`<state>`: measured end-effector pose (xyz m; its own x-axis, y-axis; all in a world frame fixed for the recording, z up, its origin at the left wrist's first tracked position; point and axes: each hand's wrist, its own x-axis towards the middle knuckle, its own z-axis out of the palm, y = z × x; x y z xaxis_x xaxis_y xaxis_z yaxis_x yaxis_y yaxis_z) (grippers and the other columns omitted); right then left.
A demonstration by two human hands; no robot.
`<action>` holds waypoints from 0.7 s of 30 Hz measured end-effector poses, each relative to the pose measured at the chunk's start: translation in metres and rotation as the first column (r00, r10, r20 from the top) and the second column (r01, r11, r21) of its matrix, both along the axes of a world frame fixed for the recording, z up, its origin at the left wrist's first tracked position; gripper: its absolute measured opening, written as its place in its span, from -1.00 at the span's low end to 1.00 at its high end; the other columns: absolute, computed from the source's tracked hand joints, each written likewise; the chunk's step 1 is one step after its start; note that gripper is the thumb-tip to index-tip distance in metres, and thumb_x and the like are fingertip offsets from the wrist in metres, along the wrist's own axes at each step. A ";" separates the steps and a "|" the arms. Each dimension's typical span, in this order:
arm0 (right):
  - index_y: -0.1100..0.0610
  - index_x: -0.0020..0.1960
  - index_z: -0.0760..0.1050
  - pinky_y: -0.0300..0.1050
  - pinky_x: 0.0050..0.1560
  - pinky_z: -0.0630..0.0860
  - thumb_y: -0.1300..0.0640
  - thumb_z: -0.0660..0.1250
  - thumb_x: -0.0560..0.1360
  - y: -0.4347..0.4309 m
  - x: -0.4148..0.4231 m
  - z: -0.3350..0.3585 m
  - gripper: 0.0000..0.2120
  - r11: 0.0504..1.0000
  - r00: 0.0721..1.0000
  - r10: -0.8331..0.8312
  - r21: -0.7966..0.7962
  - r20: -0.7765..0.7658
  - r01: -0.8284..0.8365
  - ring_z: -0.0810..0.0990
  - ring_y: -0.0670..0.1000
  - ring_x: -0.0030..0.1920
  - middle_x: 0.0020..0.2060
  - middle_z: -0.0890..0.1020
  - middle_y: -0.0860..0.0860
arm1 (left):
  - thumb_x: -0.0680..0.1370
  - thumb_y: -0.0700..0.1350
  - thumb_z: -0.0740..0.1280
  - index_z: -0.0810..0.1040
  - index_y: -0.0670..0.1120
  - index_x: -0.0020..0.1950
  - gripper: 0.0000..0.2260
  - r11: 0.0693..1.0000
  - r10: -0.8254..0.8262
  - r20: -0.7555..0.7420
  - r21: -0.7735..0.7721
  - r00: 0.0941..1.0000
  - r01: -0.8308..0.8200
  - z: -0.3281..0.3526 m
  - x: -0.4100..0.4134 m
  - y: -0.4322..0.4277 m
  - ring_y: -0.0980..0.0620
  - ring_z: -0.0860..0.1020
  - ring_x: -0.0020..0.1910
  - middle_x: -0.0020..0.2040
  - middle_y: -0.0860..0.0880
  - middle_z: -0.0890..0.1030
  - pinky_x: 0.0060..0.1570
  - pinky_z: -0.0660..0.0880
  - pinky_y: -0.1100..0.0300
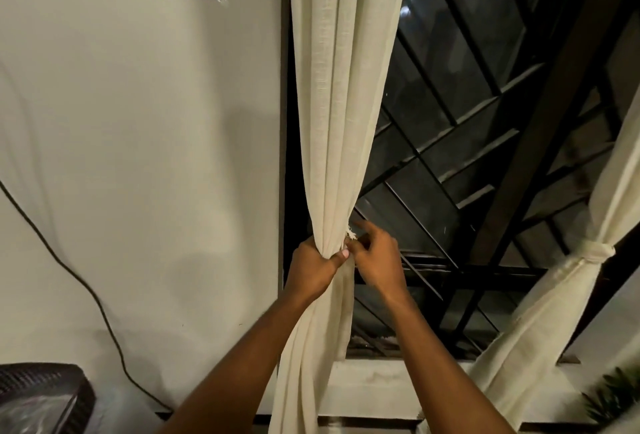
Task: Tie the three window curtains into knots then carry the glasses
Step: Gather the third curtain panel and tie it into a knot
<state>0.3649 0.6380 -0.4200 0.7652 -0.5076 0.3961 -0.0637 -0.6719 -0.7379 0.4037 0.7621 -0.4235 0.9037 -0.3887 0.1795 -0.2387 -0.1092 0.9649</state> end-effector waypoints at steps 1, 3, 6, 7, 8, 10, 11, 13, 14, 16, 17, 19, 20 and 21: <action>0.03 0.12 0.60 0.05 -0.18 0.61 0.10 0.30 0.47 -0.002 0.001 0.001 -0.75 0.998 1.000 -0.008 -0.063 -0.013 0.007 0.63 -0.06 -0.21 -0.18 0.68 -0.05 | 0.46 -0.05 0.47 0.48 -0.08 0.33 -0.54 1.000 0.005 0.006 0.015 1.000 -0.005 0.001 0.000 0.000 -0.01 0.56 0.14 0.12 -0.01 0.59 0.12 0.52 0.13; 0.06 0.06 0.64 -0.01 -0.20 0.60 0.13 0.30 0.49 -0.007 0.002 0.002 -0.80 0.981 0.997 -0.074 -0.179 -0.021 0.069 0.64 -0.01 -0.21 -0.15 0.70 -0.02 | 0.48 -0.01 0.43 0.39 -0.06 0.39 -0.48 0.998 0.026 0.006 0.062 1.000 -0.026 0.001 0.002 0.001 -0.01 0.52 0.17 0.16 -0.01 0.54 0.18 0.50 0.08; 0.12 0.06 0.63 -0.15 -0.24 0.51 0.14 0.31 0.52 -0.006 0.003 0.004 -0.83 0.936 0.973 -0.227 -0.263 0.053 0.233 0.64 0.06 -0.22 -0.18 0.69 0.04 | 0.53 0.01 0.37 0.41 -0.09 0.35 -0.57 0.993 0.030 -0.016 0.115 0.999 -0.028 0.004 0.004 0.001 -0.06 0.52 0.18 0.10 -0.02 0.53 0.14 0.48 0.11; 0.14 0.04 0.63 -0.18 -0.25 0.47 0.15 0.32 0.52 -0.003 0.004 0.004 -0.84 0.927 0.963 -0.257 -0.261 0.082 0.270 0.64 0.07 -0.23 -0.20 0.69 0.05 | 0.54 0.02 0.35 0.45 -0.11 0.31 -0.61 0.991 0.043 -0.019 0.129 0.999 -0.040 0.004 0.003 0.001 -0.08 0.54 0.16 0.04 0.00 0.52 0.09 0.49 0.14; 0.16 0.03 0.63 -0.20 -0.25 0.45 0.17 0.33 0.52 -0.001 0.005 0.002 -0.85 0.925 0.956 -0.270 -0.246 0.112 0.290 0.64 0.08 -0.23 -0.21 0.69 0.06 | 0.54 0.03 0.34 0.47 -0.11 0.27 -0.64 0.989 0.064 -0.014 0.135 0.998 -0.061 0.003 0.003 0.000 -0.08 0.55 0.13 -0.01 0.02 0.52 0.06 0.50 0.15; 0.19 0.03 0.62 -0.16 -0.20 0.52 0.23 0.34 0.50 0.003 0.008 -0.003 -0.85 0.941 0.949 -0.264 -0.172 0.170 0.292 0.66 0.07 -0.20 -0.18 0.69 0.06 | 0.54 0.05 0.34 0.49 -0.10 0.25 -0.65 0.989 0.098 0.001 0.110 0.995 -0.098 -0.001 0.003 -0.001 -0.07 0.57 0.11 -0.02 0.04 0.53 0.05 0.51 0.14; 0.19 0.04 0.62 -0.10 -0.14 0.58 0.26 0.34 0.49 0.004 0.010 -0.007 -0.84 0.952 0.948 -0.254 -0.126 0.191 0.280 0.66 0.06 -0.16 -0.15 0.70 0.06 | 0.53 0.05 0.34 0.47 -0.08 0.27 -0.64 0.991 0.104 -0.002 0.088 0.995 -0.104 -0.003 0.003 -0.001 -0.06 0.57 0.11 0.01 0.04 0.53 0.08 0.51 0.12; 0.19 0.05 0.62 -0.03 -0.06 0.61 0.29 0.34 0.48 0.004 0.013 -0.013 -0.82 0.967 0.951 -0.231 -0.061 0.205 0.248 0.67 0.03 -0.09 -0.11 0.70 0.04 | 0.53 0.03 0.35 0.39 -0.05 0.34 -0.59 0.993 0.111 -0.015 0.048 0.994 -0.110 -0.006 0.004 -0.002 0.02 0.54 0.10 0.09 0.05 0.51 0.14 0.50 0.08; 0.19 0.03 0.63 -0.04 -0.07 0.61 0.30 0.34 0.47 0.003 0.016 -0.016 -0.83 0.975 0.959 -0.202 -0.048 0.199 0.216 0.67 0.01 -0.10 -0.12 0.70 0.03 | 0.53 0.01 0.36 0.35 -0.04 0.36 -0.57 0.994 0.110 -0.021 0.030 0.994 -0.109 -0.007 0.005 -0.002 0.06 0.51 0.07 0.10 0.06 0.49 0.16 0.49 0.07; 0.11 -0.14 0.63 -0.16 -0.22 0.57 0.32 0.34 0.46 0.004 0.019 -0.017 -0.85 0.996 0.983 -0.079 -0.024 0.167 0.085 0.64 -0.11 -0.23 -0.24 0.69 -0.04 | 0.54 -0.02 0.35 0.34 -0.04 0.39 -0.56 0.997 0.070 -0.058 -0.010 0.996 -0.071 -0.006 0.004 -0.001 0.08 0.48 0.07 0.12 0.06 0.47 0.20 0.46 0.05; 0.05 -0.27 0.58 -0.25 -0.30 0.50 0.35 0.33 0.45 0.006 0.018 -0.014 -0.76 1.000 0.990 -0.001 0.000 0.141 0.001 0.59 -0.19 -0.33 -0.34 0.64 -0.08 | 0.55 -0.03 0.34 0.35 -0.05 0.39 -0.57 0.999 0.046 -0.081 -0.022 0.996 -0.048 -0.005 0.004 -0.001 0.05 0.49 0.10 0.12 0.05 0.48 0.22 0.46 0.04; -0.02 -0.36 0.53 -0.35 -0.34 0.42 0.41 0.28 0.46 0.006 0.016 -0.006 -0.62 0.979 0.983 0.173 0.097 0.062 -0.178 0.57 -0.24 -0.38 -0.40 0.61 -0.14 | 0.57 -0.05 0.32 0.39 -0.09 0.37 -0.61 0.999 0.026 -0.121 -0.030 0.992 -0.030 -0.005 0.006 0.000 -0.03 0.52 0.15 0.10 0.02 0.49 0.20 0.47 0.09; 0.03 -0.30 0.58 -0.34 -0.31 0.46 0.43 0.26 0.46 0.005 0.016 -0.002 -0.65 0.951 0.965 0.263 0.166 0.014 -0.262 0.62 -0.23 -0.32 -0.34 0.65 -0.10 | 0.57 -0.06 0.31 0.41 -0.11 0.36 -0.63 0.999 0.018 -0.127 -0.043 0.992 -0.024 -0.006 0.008 0.001 -0.05 0.52 0.16 0.09 0.01 0.50 0.16 0.46 0.14; 0.10 -0.20 0.63 -0.31 -0.25 0.52 0.44 0.24 0.46 0.003 0.017 0.002 -0.70 0.916 0.939 0.342 0.235 -0.032 -0.325 0.66 -0.17 -0.23 -0.26 0.69 -0.05 | 0.58 -0.07 0.31 0.42 -0.12 0.36 -0.64 0.999 0.008 -0.123 -0.044 0.992 -0.014 -0.006 0.009 0.003 -0.06 0.53 0.16 0.09 0.00 0.51 0.12 0.45 0.17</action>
